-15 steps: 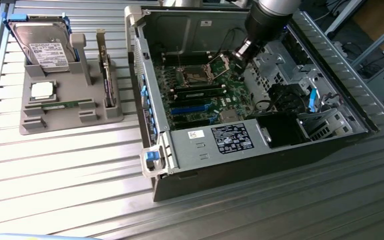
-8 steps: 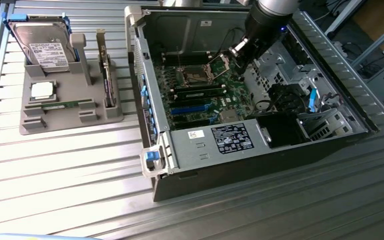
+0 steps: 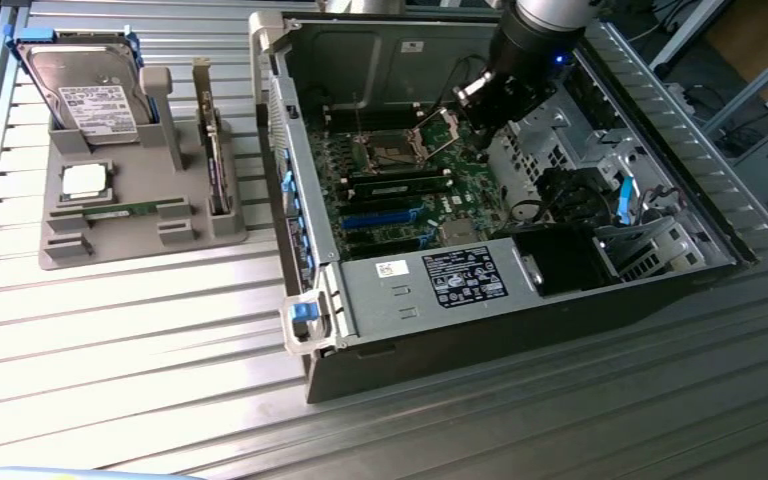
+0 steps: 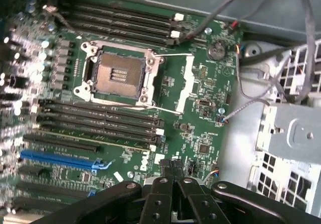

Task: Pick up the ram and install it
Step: 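Press down the ram until it locks into place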

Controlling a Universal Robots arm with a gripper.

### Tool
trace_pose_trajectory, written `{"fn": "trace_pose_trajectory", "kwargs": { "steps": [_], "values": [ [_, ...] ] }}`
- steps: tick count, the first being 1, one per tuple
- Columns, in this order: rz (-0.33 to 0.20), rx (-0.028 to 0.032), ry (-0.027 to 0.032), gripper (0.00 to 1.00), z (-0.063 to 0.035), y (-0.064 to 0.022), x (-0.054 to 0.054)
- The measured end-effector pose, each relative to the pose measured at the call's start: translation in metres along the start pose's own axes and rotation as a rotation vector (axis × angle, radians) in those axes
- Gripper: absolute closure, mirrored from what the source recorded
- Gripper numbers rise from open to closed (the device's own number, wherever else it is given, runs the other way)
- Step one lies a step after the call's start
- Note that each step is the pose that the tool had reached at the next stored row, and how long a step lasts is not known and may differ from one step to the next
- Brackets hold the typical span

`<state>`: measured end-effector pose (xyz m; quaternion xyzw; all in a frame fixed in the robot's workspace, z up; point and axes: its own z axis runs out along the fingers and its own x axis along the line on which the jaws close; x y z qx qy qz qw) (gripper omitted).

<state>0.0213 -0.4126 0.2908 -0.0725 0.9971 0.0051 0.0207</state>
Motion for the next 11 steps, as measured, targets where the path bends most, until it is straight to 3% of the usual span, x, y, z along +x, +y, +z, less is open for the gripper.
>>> {"fn": "trace_pose_trajectory", "kwargs": {
  "steps": [7, 11],
  "values": [
    [0.166, 0.0069, -0.0012, 0.90, 0.0000, 0.0000, 0.0000],
    [0.167, 0.0071, -0.0012, 0.90, 0.0000, 0.0000, 0.0000]
  ]
}}
